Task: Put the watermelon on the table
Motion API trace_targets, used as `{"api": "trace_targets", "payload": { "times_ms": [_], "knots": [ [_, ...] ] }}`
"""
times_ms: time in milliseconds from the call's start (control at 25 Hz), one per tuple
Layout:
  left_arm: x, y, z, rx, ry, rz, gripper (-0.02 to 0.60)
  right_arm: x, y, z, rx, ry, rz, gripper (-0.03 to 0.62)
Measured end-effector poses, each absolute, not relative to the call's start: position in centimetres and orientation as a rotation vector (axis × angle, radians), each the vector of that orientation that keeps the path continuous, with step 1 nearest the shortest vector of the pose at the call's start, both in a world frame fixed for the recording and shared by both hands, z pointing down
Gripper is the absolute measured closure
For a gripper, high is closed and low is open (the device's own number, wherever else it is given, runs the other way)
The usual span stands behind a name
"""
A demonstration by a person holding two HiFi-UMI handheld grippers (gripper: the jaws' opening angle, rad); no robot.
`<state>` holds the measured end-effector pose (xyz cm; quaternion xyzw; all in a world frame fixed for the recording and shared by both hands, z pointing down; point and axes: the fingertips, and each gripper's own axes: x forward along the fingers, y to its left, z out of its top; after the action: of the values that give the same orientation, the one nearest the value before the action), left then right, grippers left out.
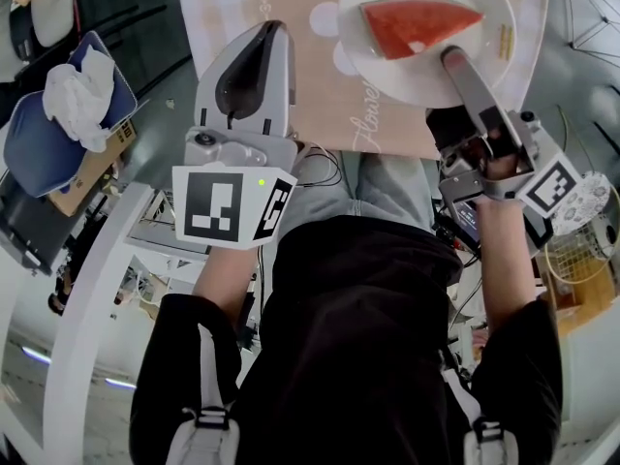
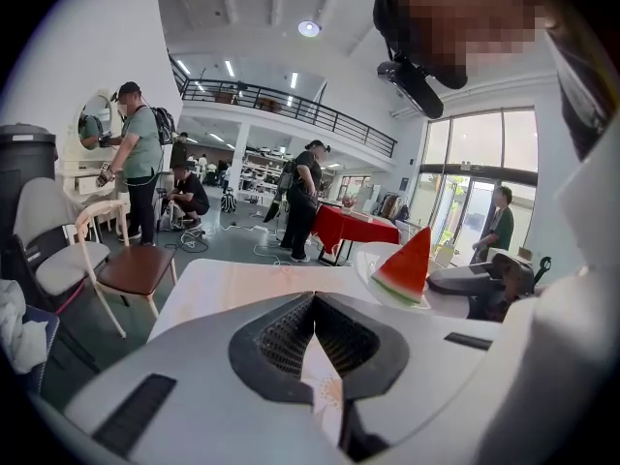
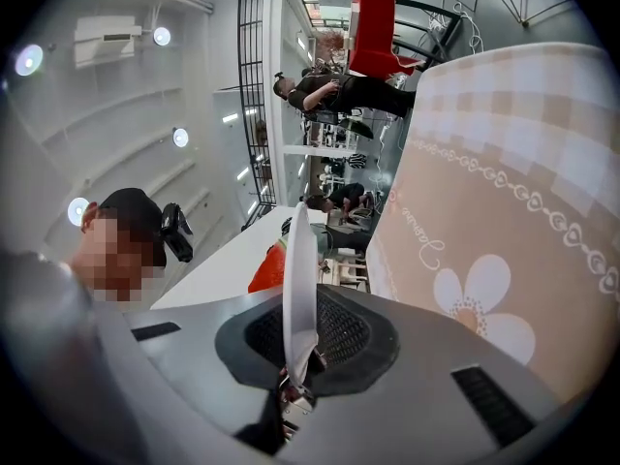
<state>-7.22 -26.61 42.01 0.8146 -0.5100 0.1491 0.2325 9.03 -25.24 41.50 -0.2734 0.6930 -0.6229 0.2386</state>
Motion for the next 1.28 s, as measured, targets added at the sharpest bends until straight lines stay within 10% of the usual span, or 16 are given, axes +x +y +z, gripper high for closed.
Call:
{"api": "trace_targets", "payload": {
  "times_ms": [1280],
  "knots": [
    [-9.0,-26.5,50.6,2.122,-1.386,0.448,0.572,7.0,-24.1,51.7,-0.762,1.919,-1.809,0.569]
  ]
}}
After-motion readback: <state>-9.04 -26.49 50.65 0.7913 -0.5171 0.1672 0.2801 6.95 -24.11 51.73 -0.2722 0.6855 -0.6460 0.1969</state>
